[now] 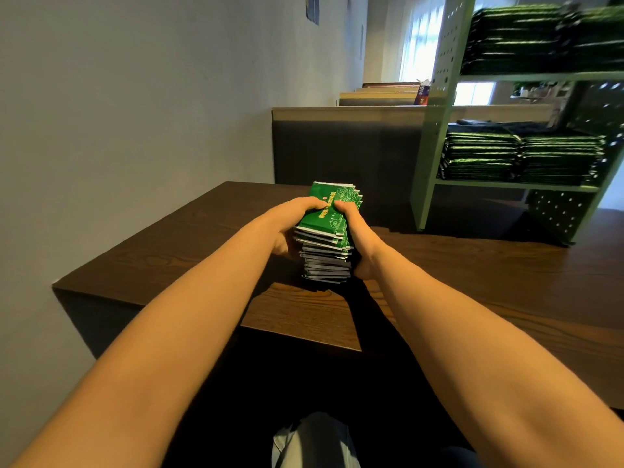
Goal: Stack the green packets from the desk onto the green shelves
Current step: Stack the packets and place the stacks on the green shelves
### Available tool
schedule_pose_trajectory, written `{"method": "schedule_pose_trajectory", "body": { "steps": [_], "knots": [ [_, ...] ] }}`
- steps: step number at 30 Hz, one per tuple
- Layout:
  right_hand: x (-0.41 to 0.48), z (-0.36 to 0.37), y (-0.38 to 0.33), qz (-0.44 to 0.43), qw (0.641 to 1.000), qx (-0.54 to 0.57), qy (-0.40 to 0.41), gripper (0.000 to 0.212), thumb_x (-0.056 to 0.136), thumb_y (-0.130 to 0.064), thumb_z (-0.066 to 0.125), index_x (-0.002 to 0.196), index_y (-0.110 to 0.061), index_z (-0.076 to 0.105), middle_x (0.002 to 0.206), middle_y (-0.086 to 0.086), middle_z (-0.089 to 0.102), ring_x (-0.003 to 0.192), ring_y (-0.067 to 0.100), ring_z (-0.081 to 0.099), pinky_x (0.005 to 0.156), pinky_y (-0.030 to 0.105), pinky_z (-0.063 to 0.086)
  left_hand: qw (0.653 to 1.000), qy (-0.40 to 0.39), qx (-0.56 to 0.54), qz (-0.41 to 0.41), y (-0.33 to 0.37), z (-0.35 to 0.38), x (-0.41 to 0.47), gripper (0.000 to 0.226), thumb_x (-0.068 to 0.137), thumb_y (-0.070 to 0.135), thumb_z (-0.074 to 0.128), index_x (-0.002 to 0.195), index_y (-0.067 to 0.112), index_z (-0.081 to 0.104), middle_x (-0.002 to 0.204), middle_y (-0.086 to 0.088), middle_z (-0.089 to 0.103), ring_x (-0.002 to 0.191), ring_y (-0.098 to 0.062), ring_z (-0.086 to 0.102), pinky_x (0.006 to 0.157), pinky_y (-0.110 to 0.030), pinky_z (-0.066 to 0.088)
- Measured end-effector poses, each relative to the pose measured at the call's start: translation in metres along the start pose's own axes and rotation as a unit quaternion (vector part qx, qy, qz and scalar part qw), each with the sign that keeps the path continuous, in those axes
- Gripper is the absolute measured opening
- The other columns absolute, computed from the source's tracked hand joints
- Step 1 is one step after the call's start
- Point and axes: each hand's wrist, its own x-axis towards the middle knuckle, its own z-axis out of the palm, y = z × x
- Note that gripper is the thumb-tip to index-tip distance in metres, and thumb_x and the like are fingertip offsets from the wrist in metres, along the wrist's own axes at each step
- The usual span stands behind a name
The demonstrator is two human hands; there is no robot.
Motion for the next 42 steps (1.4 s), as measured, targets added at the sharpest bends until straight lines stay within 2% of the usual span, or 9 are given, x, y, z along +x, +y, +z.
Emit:
{"method": "schedule_pose_trajectory", "body": {
  "steps": [8, 14, 16, 19, 23, 27, 32, 37, 42],
  "knots": [
    [0.011, -0.005, 0.009, -0.033, 0.999, 0.011, -0.004, 0.103, 0.058, -0.067, 0.084, 0.141, -0.014, 0.056, 0.125, 0.018, 0.073, 0.113, 0.039, 0.071, 0.106, 0.059, 0.05, 0.989, -0.124, -0.076, -0.032, -0.011, -0.007, 0.009, 0.056, 0.055, 0.039, 0.079, 0.105, 0.016, 0.072, 0.114, -0.011, 0.068, 0.106, -0.032, 0.061, 0.106, -0.05, 0.037],
    [0.025, -0.015, 0.006, -0.058, 0.998, 0.024, 0.011, 0.129, 0.044, -0.059, 0.095, 0.152, -0.017, 0.037, 0.129, 0.017, 0.07, 0.108, 0.036, 0.074, 0.096, 0.06, 0.056, 0.98, -0.146, -0.124, 0.046, -0.005, -0.003, 0.01, 0.039, 0.069, 0.022, 0.061, 0.105, 0.009, 0.067, 0.099, -0.015, 0.069, 0.095, -0.033, 0.064, 0.107, -0.05, 0.039],
    [0.005, -0.01, -0.008, -0.084, 0.996, -0.004, 0.014, 0.11, 0.058, -0.05, 0.089, 0.151, -0.017, 0.041, 0.128, 0.013, 0.069, 0.107, 0.03, 0.073, 0.095, 0.052, 0.059, 0.977, -0.151, -0.127, 0.079, -0.004, 0.001, 0.007, 0.038, 0.068, 0.012, 0.054, 0.105, 0.007, 0.065, 0.089, -0.014, 0.068, 0.082, -0.03, 0.067, 0.095, -0.046, 0.049],
    [-0.014, -0.013, -0.016, -0.098, 0.993, -0.054, -0.024, 0.038, 0.089, -0.021, 0.064, 0.126, -0.019, 0.056, 0.11, 0.004, 0.066, 0.094, 0.015, 0.067, 0.071, 0.027, 0.058, 0.979, -0.151, -0.097, 0.102, -0.007, 0.009, 0.001, 0.036, 0.07, 0.002, 0.045, 0.101, 0.006, 0.064, 0.084, -0.012, 0.067, 0.073, -0.027, 0.068, 0.078, -0.04, 0.054],
    [-0.016, -0.024, -0.012, -0.047, 0.993, -0.091, -0.06, 0.105, 0.051, -0.027, 0.078, 0.148, -0.024, 0.038, 0.139, 0.011, 0.057, 0.121, 0.025, 0.06, 0.081, 0.038, 0.052, 0.983, -0.133, -0.029, 0.121, -0.019, 0.013, 0.001, 0.046, 0.074, 0.001, 0.047, 0.118, 0.004, 0.057, 0.093, -0.014, 0.066, 0.076, -0.026, 0.069, 0.07, -0.037, 0.058],
    [-0.006, -0.034, -0.008, -0.036, 0.983, -0.162, -0.077, 0.132, 0.044, -0.019, 0.087, 0.157, -0.028, 0.018, 0.143, 0.011, 0.054, 0.13, 0.029, 0.057, 0.107, 0.052, 0.05, 0.98, -0.141, -0.016, 0.138, -0.036, 0.015, 0.008, 0.083, 0.061, 0.003, 0.056, 0.142, 0.01, 0.041, 0.11, -0.016, 0.065, 0.089, -0.028, 0.07, 0.067, -0.038, 0.058],
    [-0.005, -0.039, -0.01, -0.057, 0.972, -0.213, -0.085, 0.141, 0.044, -0.016, 0.086, 0.155, -0.04, 0.003, 0.146, 0.007, 0.047, 0.136, 0.028, 0.049, 0.116, 0.056, 0.041, 0.968, -0.162, -0.109, 0.155, -0.051, 0.026, 0.008, 0.068, 0.067, 0.008, 0.053, 0.134, 0.007, 0.05, 0.094, -0.008, 0.072, 0.079, -0.021, 0.07, 0.065, -0.033, 0.059],
    [-0.01, -0.041, -0.013, -0.086, 0.966, -0.231, -0.076, 0.13, 0.056, -0.005, 0.076, 0.158, -0.029, -0.001, 0.146, 0.006, 0.044, 0.137, 0.025, 0.045, 0.117, 0.051, 0.039, 0.961, -0.136, -0.093, 0.22, -0.044, 0.026, 0.015, 0.083, 0.066, 0.004, 0.053, 0.146, 0.018, 0.036, 0.127, -0.011, 0.061, 0.111, -0.025, 0.063, 0.086, -0.039, 0.054],
    [-0.01, -0.045, -0.003, -0.087, 0.964, -0.242, -0.071, 0.131, 0.06, -0.006, 0.079, 0.157, -0.033, -0.004, 0.142, 0.002, 0.045, 0.134, 0.021, 0.047, 0.115, 0.049, 0.041, 0.956, -0.115, -0.142, 0.231, -0.054, 0.037, 0.019, 0.086, 0.06, 0.002, 0.047, 0.145, 0.014, 0.04, 0.122, -0.009, 0.064, 0.108, -0.024, 0.064, 0.082, -0.037, 0.055]
  ]
}}
